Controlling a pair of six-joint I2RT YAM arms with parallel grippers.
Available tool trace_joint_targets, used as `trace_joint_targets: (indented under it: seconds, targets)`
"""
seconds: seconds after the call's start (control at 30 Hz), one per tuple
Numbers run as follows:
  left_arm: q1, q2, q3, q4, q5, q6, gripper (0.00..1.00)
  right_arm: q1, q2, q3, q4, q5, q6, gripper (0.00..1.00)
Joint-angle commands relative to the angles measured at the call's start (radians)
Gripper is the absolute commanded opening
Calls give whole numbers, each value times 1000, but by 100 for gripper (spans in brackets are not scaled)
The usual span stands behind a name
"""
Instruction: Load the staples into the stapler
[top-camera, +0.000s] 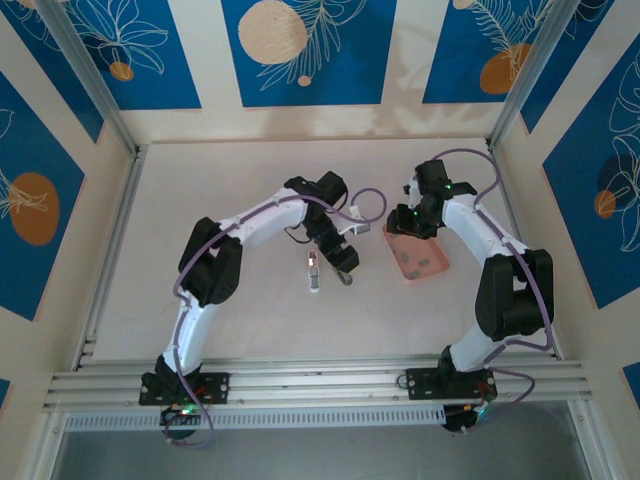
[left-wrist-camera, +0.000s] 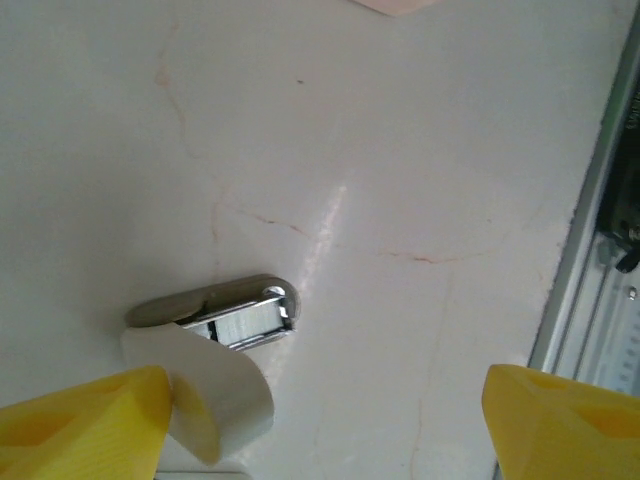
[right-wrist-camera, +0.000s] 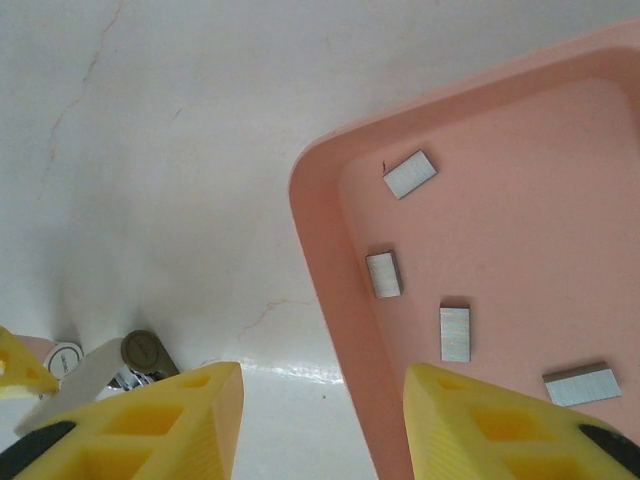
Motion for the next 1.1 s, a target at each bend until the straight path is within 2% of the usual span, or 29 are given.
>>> trace_joint_targets:
  seconds: [0.0,0.2,0.3,0.57,0.63,0.7,0.83,1.07]
  targets:
    - [-13,3,4,-38,81,46,81,16,-49,15,-2,-13,-19,46]
    - [-6,-19,-31,-23,128,44,80,47,-87,13,19,-16,-19,46]
    - [12,-56,-66,44,120,-5,79,58,-109,-12,47,-66,-2,46]
    - [135,-303,-380,500,36,-285,80,145,-117,-64,98,-194,66,44]
    - [163,-353,-449,584,24,-337,80,180,-99,-50,78,-182,75,43]
    - [189,-386,-506,654,17,-377,80,220,-69,-34,60,-223,76,43]
    - [219,-393,-544,684,7,-406,80,307,-9,1,12,-193,80,41]
    - [234,-365,-551,687,2,-413,80,382,69,-21,72,-228,144,29]
